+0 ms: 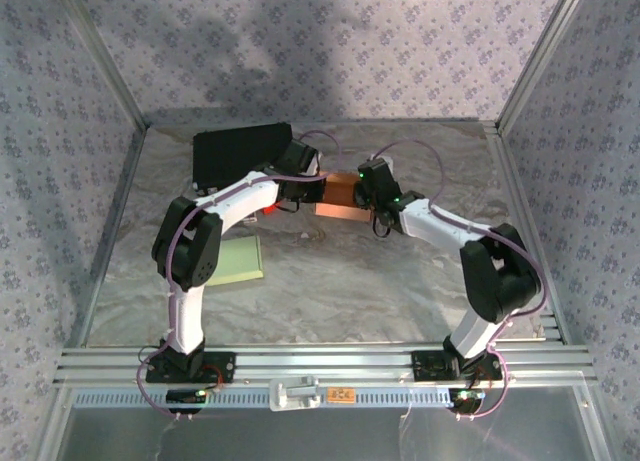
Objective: Fold the paper box
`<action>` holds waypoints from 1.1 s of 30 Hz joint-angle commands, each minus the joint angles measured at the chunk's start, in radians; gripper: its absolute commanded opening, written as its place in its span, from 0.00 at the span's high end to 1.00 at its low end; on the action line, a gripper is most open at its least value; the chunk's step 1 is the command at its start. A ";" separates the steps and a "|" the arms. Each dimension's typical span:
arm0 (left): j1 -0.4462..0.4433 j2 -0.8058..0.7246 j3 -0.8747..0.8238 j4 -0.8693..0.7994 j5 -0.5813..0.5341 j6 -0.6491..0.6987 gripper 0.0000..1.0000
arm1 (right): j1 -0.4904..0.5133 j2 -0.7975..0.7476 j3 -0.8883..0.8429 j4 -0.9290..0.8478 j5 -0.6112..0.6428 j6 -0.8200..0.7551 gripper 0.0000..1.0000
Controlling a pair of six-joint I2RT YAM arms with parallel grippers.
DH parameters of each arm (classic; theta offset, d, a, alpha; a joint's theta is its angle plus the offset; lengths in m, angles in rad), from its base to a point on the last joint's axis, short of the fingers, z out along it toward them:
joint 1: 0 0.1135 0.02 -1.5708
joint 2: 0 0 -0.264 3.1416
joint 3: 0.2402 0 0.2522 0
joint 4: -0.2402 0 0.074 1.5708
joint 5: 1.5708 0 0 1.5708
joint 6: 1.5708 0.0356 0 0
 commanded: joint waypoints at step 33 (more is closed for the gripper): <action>-0.063 -0.019 -0.048 -0.012 -0.005 -0.012 1.00 | -0.294 0.055 0.289 -0.596 -0.620 0.598 0.36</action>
